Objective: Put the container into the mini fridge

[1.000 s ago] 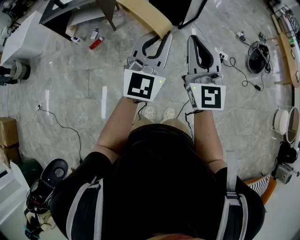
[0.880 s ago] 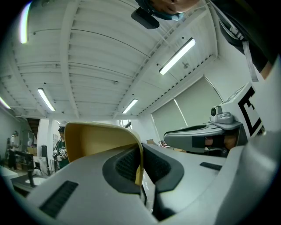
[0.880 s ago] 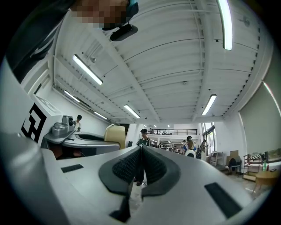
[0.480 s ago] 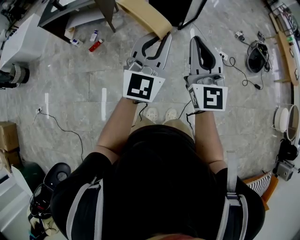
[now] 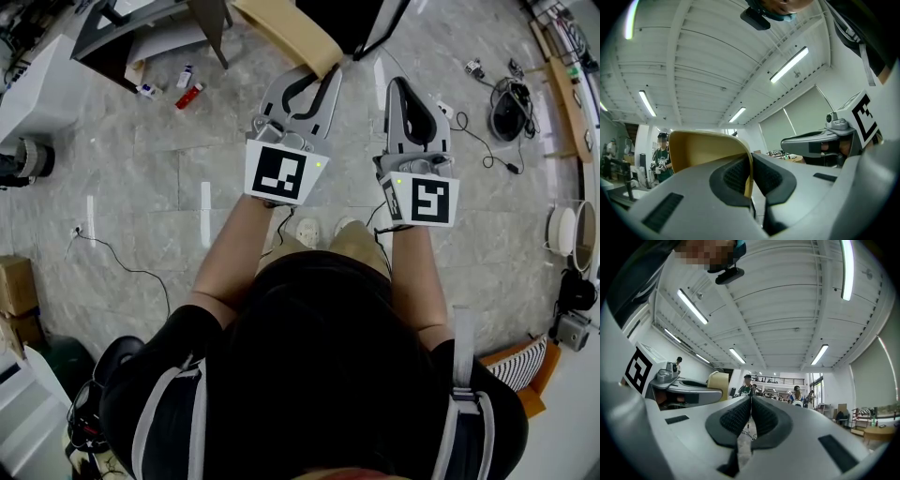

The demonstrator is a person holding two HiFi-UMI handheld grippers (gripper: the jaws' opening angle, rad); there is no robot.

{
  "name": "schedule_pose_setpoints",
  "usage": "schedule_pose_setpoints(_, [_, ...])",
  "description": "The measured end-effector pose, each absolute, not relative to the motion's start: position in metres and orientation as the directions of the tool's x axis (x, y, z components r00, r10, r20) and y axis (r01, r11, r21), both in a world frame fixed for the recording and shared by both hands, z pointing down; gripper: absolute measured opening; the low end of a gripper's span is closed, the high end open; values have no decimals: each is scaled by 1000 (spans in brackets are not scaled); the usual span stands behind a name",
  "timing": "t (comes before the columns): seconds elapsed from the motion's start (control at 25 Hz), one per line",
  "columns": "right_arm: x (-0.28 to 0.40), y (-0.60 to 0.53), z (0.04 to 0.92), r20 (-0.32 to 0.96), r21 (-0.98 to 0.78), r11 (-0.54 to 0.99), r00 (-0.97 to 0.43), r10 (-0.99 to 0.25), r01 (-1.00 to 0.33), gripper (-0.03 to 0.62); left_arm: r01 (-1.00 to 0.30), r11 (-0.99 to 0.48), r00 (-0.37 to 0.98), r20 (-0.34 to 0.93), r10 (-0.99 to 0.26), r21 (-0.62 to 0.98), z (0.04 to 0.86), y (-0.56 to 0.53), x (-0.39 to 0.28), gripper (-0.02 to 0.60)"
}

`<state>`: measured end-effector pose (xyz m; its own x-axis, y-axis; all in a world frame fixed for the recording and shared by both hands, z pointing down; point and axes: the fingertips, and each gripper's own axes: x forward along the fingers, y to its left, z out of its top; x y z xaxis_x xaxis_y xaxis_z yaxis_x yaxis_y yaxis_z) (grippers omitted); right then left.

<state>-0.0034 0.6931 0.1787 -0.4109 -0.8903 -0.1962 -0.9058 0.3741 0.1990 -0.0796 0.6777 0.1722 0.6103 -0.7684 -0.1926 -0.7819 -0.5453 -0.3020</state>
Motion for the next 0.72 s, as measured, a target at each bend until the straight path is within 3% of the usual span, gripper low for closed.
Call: schedule_pose_setpoints(0.72, [-7,652,184,-241,217,351,-399,-885,-911,37,-781,-530,610,-224,-760,-330,182,637,-91,25])
